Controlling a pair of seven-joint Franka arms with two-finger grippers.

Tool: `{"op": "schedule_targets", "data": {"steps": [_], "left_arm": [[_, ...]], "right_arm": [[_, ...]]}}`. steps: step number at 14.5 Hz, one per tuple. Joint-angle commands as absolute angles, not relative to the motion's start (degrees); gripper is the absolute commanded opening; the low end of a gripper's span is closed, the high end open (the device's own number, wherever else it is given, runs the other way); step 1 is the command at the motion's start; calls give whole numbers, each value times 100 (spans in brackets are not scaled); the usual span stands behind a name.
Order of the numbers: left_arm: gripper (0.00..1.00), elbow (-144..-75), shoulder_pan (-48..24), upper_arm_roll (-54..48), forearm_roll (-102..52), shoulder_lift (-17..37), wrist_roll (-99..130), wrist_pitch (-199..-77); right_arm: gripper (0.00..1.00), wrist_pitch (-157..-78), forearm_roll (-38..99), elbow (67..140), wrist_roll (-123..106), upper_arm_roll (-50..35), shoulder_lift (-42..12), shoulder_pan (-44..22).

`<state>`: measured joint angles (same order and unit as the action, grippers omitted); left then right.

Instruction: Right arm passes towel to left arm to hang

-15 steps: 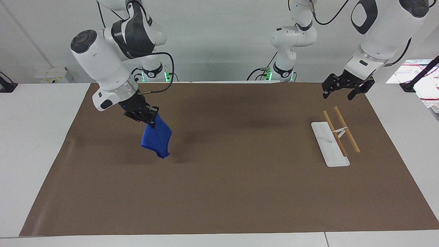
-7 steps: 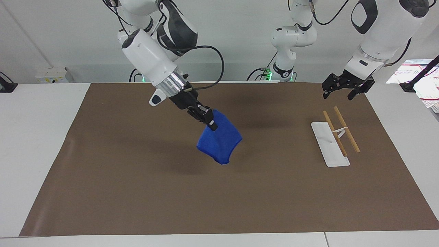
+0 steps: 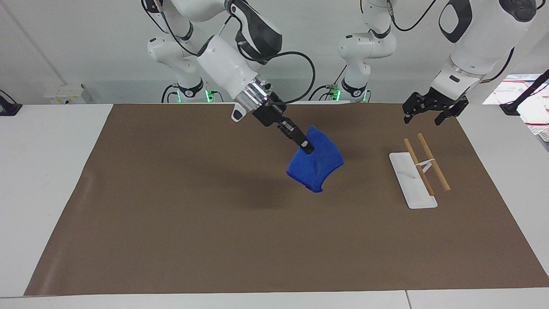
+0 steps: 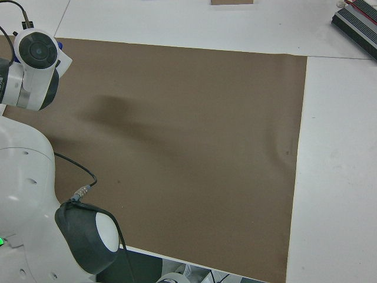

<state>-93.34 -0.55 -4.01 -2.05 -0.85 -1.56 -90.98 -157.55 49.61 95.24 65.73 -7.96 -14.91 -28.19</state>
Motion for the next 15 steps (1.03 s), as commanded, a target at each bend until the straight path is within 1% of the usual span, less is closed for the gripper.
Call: {"op": "schedule_targets", "data": {"steps": [1,3,5,7,9,12,13,15], "left_arm": [[100,-9413,-132,-431,-507,-97,1022,-9526],[100,-9422,-202,-439,-1140,-27,2445,-9781],[100,-9614,-255,-439,-1597,-17,3948,-10123],[100,-9895,-613,-448,-1679,-53,5424,-10572],[100,-10054,-790,-448,-1809,-61,6787,-10792],[100,-10432,-878,-457,-2030,-149,7645,-11047],[100,-10546,-1018,-457,-2082,-176,7890,-11178],[100,-10757,-1081,-457,-2293,-167,8173,-11635]], "right_arm": [[0,-15855,5247,9212,6872,-800,-1626,-2865],[0,-15864,5238,9097,7188,-809,-1679,-2952],[0,-15864,5247,9097,7286,-809,-1679,-3102],[0,-15873,5238,9097,7286,-809,-1679,-3120],[0,-15873,5221,9097,7286,-809,-1679,-3120],[0,-15873,5221,9097,7277,-809,-1679,-3120],[0,-15873,5212,9097,7269,-809,-1679,-3120],[0,-15873,5203,9097,7269,-809,-1679,-3120]]}}
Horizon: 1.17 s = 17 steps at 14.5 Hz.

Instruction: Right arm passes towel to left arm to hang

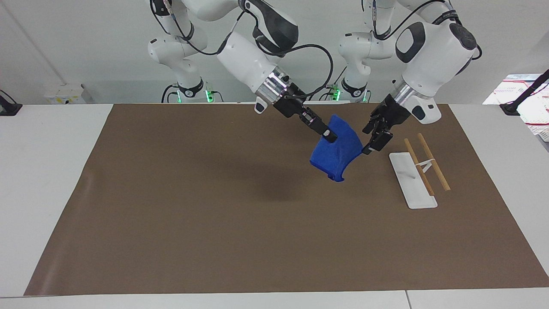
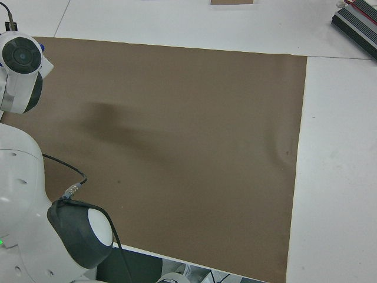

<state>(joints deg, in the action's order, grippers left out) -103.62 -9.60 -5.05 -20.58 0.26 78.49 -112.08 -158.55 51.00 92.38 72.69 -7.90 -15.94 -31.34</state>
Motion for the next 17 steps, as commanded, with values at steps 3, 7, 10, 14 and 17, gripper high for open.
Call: {"op": "schedule_targets", "data": {"steps": [3,7,10,14,17], "left_arm": [[100,-10836,-1160,-457,-2417,-79,8200,-11856],[0,-10837,-1143,-457,-2461,-62,8218,-12032],[0,-10793,-1099,-439,-2479,-44,8200,-12050],[0,-10767,-994,-422,-2443,-44,8130,-12163],[0,-10740,-888,-404,-2400,9,7868,-12217]], "right_arm": [[0,-15873,5203,9105,7260,-809,-1679,-3120],[0,-15873,5203,9149,7233,-809,-1679,-3129],[0,-15873,5194,9193,7207,-809,-1679,-3120],[0,-15873,5186,9237,7181,-800,-1679,-3120],[24,-15847,5177,9264,7128,-800,-1670,-3059]]}}
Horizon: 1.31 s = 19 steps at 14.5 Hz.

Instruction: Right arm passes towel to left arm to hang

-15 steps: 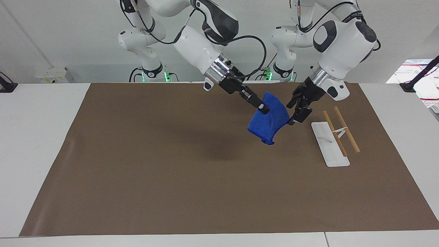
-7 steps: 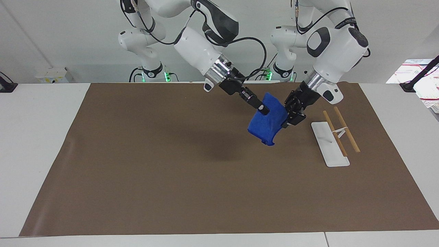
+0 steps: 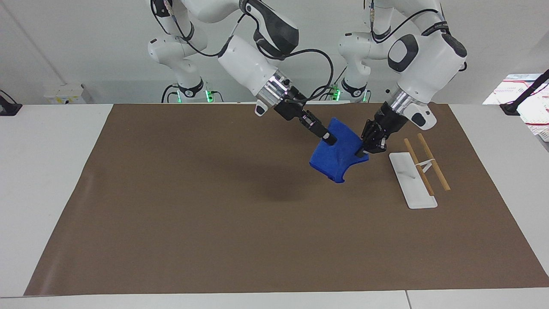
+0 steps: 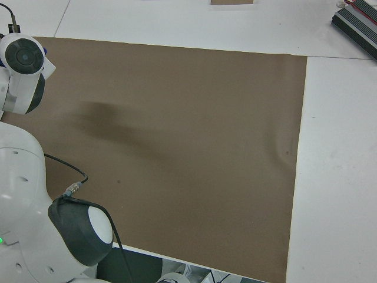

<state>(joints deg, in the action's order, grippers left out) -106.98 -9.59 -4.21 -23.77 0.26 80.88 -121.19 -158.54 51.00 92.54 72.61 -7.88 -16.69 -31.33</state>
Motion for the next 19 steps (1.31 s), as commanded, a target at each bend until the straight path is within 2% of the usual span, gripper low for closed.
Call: {"op": "schedule_targets", "data": {"steps": [1,3,6,10,13,17,19], "left_arm": [[0,-10740,-870,-396,-2399,9,7684,-12217],[0,-10740,-739,-396,-2399,18,7227,-12217],[0,-10740,-712,-396,-1900,9,5787,-12208],[0,-10714,-256,-396,-1152,-35,5214,-12278],[0,-10784,200,-387,-1134,-97,3898,-12208],[0,-10854,764,-387,-1134,-132,2465,-12199],[0,-10863,983,-387,-1134,-132,1901,-12217]], "right_arm": [[57,-15847,5168,9264,7128,-791,-1670,-3024],[100,-15855,5159,9281,6910,-756,-1670,-2980],[100,-15873,4975,9868,5622,-738,-1495,-2603],[100,-15855,4957,10747,3976,-738,-1170,-2075],[100,-15820,4957,11371,3044,-738,-941,-1619],[100,-15724,4913,11716,1585,-738,-817,-986],[100,-15348,4285,11716,1258,-729,-809,-714]]}}
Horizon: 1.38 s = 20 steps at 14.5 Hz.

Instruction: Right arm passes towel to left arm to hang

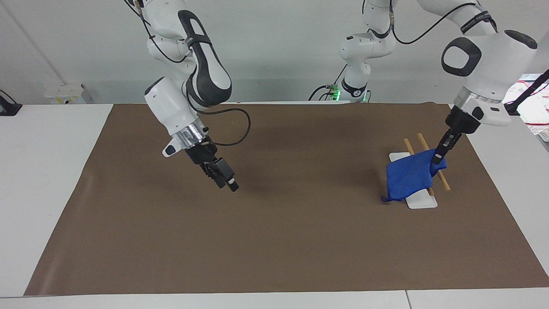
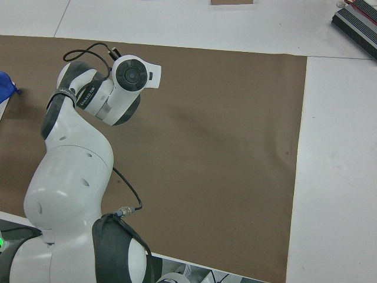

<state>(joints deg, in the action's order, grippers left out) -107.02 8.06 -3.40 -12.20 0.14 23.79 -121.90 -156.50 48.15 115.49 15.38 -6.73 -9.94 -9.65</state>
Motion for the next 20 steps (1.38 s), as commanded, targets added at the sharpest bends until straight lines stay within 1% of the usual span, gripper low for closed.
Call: {"op": "schedule_targets", "data": {"steps": [1,6,8,10,12,14,16,18,20], "left_arm": [[0,-10863,1054,-387,-1134,-123,1637,-12260],[0,-10863,1511,-387,-1116,-44,730,-12463],[0,-10994,1739,-387,-1116,-26,529,-12742],[0,-11170,1932,-387,-1116,-18,291,-13129],[0,-11197,1995,-387,-1116,61,193,-13315],[0,-11215,2170,-395,-1116,70,202,-13359],[0,-11250,2197,-396,-1116,53,281,-13385],[0,-11250,2223,-396,-1125,53,299,-13508],[0,-11259,2294,-396,-1125,53,369,-13561]], "right_arm": [[100,-15128,3645,11690,1170,-729,-800,-547],[100,-13811,919,11260,976,-738,-800,-19],[100,-13047,328,10918,967,-730,-782,175],[100,-12177,133,10514,967,-729,-703,377],[100,-11412,-78,10101,976,-729,-572,431],[100,-10918,-176,9845,976,-721,-440,448],[100,-10330,-176,9555,984,-651,-247,492],[100,-9706,-176,9125,984,-615,-220,579],[100,-9353,-193,8738,976,-615,-307,668]]}}
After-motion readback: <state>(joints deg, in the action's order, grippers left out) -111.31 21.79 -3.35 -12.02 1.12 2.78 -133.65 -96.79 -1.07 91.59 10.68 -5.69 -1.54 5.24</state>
